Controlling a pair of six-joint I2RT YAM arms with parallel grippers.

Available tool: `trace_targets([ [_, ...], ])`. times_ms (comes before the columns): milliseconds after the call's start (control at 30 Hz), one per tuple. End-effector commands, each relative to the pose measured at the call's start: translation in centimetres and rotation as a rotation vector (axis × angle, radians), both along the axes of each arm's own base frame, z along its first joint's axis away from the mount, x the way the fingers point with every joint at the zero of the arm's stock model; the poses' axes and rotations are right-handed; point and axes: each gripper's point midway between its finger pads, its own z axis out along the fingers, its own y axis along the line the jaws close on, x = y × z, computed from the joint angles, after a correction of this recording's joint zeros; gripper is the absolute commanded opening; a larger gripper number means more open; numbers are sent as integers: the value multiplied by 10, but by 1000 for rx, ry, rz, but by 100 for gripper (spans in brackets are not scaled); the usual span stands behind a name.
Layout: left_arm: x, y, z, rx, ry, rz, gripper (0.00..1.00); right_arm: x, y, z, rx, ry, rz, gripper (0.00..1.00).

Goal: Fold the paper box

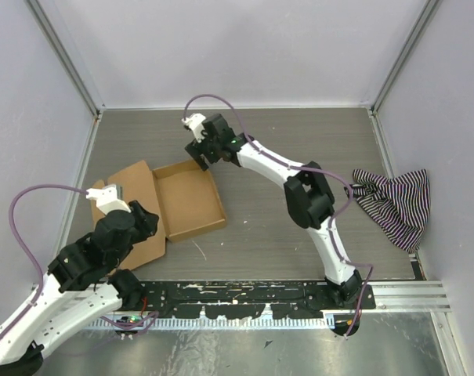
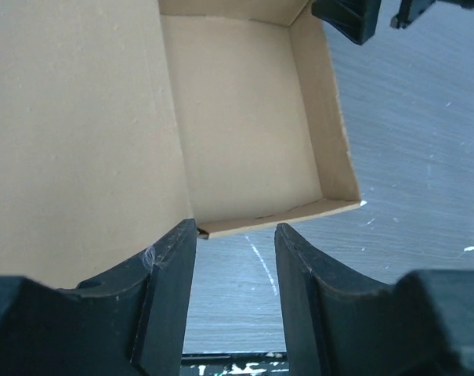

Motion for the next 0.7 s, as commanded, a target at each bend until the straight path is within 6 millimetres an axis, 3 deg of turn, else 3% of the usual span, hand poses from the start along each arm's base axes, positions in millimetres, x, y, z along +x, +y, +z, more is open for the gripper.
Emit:
trace_targets([
  [0, -7, 8, -11, 54, 66, 14, 51, 4, 45, 28, 2, -137, 265, 86],
  [167, -6, 5, -15, 74, 93, 7, 52, -1, 67, 23, 7, -148, 400, 88],
  [367, -4, 3, -16, 94, 102, -1, 52, -9, 88, 0, -9, -129, 490, 89],
  [500, -3, 1, -18, 106, 115, -8, 52, -7, 95, -23, 0, -94, 488, 88],
  [667, -3, -3, -21, 108, 131, -18, 51, -5, 98, -35, 5, -92, 489, 83],
])
